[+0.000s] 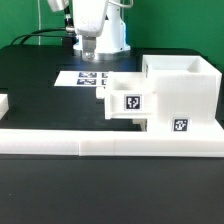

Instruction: Assemble drawer

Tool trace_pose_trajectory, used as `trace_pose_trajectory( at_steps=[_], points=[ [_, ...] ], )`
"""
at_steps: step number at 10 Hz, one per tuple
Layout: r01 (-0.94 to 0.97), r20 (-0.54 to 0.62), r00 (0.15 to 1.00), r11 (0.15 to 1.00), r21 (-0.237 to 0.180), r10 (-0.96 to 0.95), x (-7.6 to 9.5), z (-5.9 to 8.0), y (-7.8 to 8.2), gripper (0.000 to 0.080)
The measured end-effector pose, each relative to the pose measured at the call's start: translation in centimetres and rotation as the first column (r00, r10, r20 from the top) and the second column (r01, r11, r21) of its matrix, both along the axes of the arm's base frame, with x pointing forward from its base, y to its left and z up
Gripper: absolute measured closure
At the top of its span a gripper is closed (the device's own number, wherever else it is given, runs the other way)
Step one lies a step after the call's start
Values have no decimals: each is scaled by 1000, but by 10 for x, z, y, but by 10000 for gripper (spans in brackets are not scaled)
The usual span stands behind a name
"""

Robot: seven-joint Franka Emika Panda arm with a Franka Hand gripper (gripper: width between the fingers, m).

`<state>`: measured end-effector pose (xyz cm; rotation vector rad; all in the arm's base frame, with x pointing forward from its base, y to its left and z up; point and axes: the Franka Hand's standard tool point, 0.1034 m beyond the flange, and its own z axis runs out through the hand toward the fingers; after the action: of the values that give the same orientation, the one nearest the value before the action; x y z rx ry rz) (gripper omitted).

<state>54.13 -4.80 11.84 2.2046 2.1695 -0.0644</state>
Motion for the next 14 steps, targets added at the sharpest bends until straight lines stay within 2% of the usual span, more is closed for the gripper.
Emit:
trace_pose_trajectory(
  at_steps=[1,2,3,4,7,9,12,14],
  points=[
    [-25,-5,1000,999,43,25,0,-4,-7,151],
    [-14,-14,1000,994,111,15,1,-16,-15,151],
    [-1,-16,1000,988,155,4,4,-25,-17,151],
    [3,-21,1000,984,180,1,8,-33,-14,151],
    [41,-50,998,979,199,-31,7,-52,11,151],
    [127,-54,991,973,190,-119,9,-56,17,151],
    [186,-54,982,965,183,-179,21,-51,45,151],
    [200,-49,980,963,183,-195,26,-48,57,151]
  ],
)
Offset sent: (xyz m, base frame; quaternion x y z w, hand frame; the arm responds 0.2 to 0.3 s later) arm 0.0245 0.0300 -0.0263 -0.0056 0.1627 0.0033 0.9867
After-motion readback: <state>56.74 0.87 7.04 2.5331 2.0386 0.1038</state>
